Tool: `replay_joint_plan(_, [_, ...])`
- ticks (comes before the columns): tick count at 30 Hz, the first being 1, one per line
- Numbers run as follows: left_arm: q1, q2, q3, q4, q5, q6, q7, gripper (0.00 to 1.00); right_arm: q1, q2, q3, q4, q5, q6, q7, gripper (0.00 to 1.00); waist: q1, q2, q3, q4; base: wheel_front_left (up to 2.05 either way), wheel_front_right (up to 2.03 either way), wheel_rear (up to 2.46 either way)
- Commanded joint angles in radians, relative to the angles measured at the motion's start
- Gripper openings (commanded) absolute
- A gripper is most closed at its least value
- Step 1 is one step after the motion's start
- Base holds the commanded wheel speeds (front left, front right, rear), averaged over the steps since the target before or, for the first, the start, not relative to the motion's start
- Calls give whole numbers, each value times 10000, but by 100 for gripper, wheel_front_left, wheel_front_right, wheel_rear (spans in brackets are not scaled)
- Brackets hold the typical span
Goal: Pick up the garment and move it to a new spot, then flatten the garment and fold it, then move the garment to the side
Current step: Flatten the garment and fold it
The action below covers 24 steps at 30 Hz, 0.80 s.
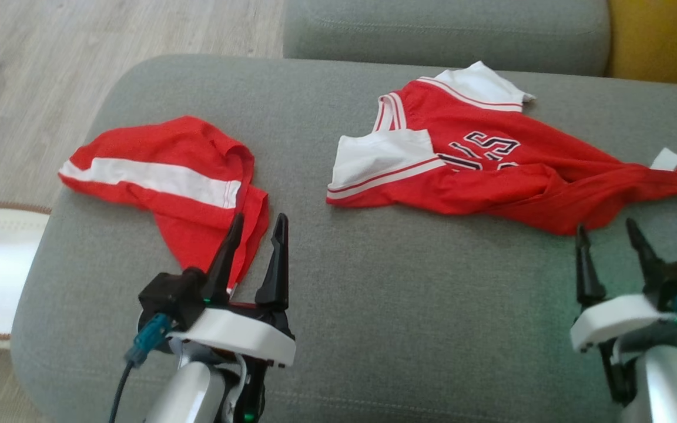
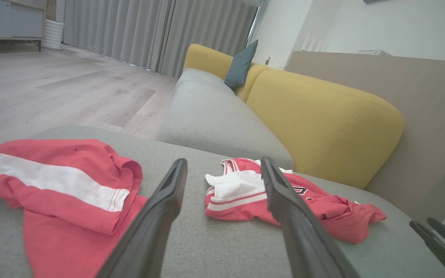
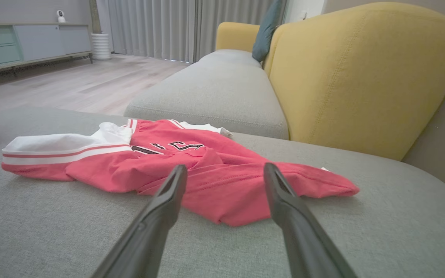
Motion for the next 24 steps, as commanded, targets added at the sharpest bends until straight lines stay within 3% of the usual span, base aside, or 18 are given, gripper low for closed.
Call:
replay_joint_plan(1, [-380,26,280,-378,86,-17,-120,100,-713,-59,113,-327,40,-7,96,100,0,0,154,126,0,0,0])
replay_joint_plan(9, [-647,26,182,-403,-28,-16,-120,100,-1811,-58,-218,295,-419,-7,682,100,0,0,730,630,0,0,0])
replay_joint_plan(19, [-989,26,152,-410,-165,-19,-120,100,-3258,-120,-1296,2001,-1604,-7,1596,100,0,0,1299,1302,0,0,0])
replay_joint_plan(20, [-996,26,153,-403,-172,-19,-120,100,-3349,-121,-1371,2154,-1670,-7,1641,72,0,0,1310,1329,0,0,0])
replay_joint_plan(21, [-999,26,154,-396,-178,-16,-120,100,-3425,-123,-1428,2283,-1744,-7,1665,21,0,0,1315,1349,0,0,0])
replay_joint_plan(22, [-998,26,158,-389,-181,-13,-120,100,-3493,-124,-1445,2385,-1813,-7,1635,0,0,0,1313,1361,0,0,0])
replay_joint_plan(24, [-984,26,180,-374,-179,0,-120,100,-3622,-119,-1412,2527,-1880,-7,1486,0,0,0,1286,1347,0,0,0])
